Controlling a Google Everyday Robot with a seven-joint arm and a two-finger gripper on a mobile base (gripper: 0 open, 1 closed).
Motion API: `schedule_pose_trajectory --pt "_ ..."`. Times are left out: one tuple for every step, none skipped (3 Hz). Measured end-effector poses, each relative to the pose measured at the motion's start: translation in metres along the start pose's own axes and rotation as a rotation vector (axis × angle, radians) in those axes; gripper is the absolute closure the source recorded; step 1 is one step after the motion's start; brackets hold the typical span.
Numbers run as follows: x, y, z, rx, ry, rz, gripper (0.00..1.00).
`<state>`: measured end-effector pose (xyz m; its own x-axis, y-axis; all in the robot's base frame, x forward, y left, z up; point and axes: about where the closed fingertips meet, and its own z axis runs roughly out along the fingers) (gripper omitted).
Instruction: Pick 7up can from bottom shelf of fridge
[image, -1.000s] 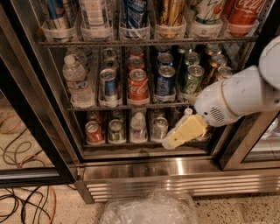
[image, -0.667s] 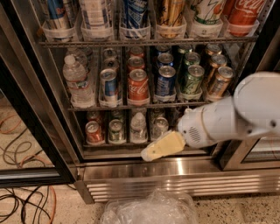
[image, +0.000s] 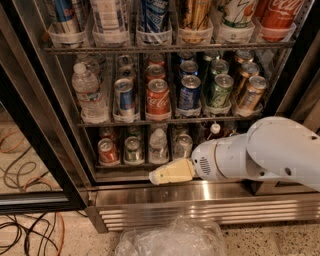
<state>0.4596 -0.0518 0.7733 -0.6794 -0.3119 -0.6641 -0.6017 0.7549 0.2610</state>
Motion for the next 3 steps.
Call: schedule_pose_trajectory --pt "-0.001 0.000 0.000 0.000 -0.001 -0.003 0.00" --pt "0.007 -0.005 0.015 0.006 -0.048 0.077 0.00" --pt "0.064 0.002 0.049 -0.013 -0.091 0.320 0.00"
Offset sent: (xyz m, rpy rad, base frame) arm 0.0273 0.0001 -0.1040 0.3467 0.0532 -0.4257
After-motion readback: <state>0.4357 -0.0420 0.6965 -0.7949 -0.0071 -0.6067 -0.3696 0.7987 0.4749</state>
